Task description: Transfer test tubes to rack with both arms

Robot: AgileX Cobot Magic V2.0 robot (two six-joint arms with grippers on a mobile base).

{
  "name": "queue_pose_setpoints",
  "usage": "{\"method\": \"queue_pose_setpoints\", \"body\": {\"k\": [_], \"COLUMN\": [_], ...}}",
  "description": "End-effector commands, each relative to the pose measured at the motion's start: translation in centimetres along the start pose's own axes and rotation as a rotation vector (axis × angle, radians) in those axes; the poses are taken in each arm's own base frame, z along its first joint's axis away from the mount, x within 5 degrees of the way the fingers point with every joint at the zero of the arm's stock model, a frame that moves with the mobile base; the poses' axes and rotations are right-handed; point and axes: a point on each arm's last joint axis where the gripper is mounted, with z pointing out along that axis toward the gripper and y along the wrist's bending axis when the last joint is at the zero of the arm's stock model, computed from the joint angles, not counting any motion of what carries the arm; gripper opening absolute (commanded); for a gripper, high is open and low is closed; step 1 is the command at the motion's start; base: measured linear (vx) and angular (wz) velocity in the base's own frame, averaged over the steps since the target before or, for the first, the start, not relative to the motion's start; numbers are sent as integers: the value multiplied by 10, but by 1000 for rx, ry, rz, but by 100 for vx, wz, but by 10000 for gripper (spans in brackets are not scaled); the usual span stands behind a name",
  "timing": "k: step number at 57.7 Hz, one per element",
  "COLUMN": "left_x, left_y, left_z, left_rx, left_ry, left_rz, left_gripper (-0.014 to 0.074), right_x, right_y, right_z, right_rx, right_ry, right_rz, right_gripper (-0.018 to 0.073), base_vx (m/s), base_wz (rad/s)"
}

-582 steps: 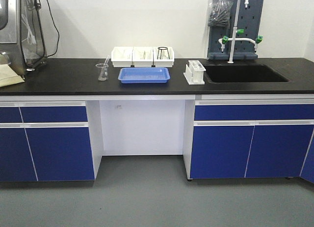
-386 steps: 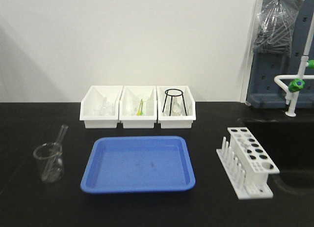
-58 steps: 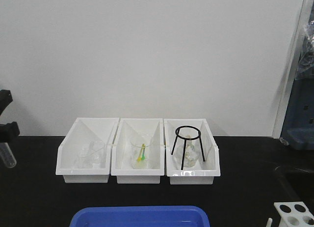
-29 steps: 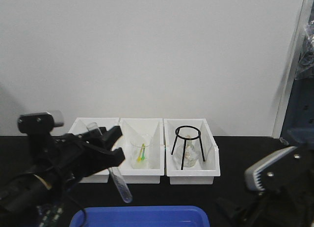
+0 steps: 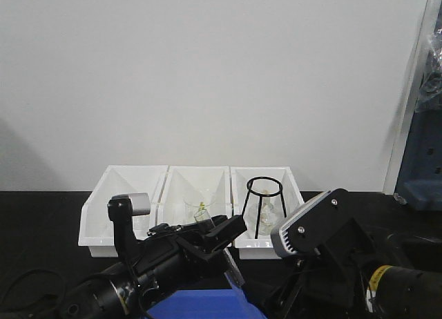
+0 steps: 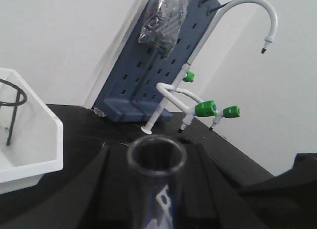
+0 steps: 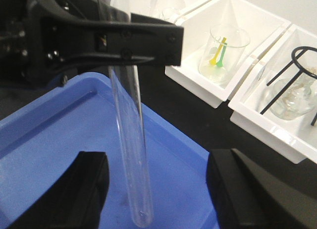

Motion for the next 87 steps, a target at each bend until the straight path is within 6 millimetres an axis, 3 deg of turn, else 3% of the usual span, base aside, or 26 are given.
{"method": "queue_pose_setpoints", "body": {"k": [1,18,54,63,75,87], "left_x": [-23,-12,-8,-6,-6,-6], "left_y": [-20,-12,-23,-25,-25,-25], "left_z": [1,6,4,4,4,4], "left_rx": [130,126,243,267,267,267], "left_ry": [-123,-101,-52,-33,-33,-33], "left_rz": [1,-10,-44,-25,-25,-25], "left_gripper": [6,6,6,6,6,6], "right_x": [-18,-12,-6,-14,-28,-27], "right_y": [-2,-1,0,-2,-4,-4], "right_z": [-6,4,33,37,42,42], "right_rx": [9,-4,6,7,4,-3], "right_ry": [-105,-52,-51,-67,-39,4], "right_rz": [22,30,-1,11,1,1], "right_gripper": [487,487,487,484,428,345], "base_vx": [0,0,0,0,0,0], "base_wz": [0,0,0,0,0,0]}}
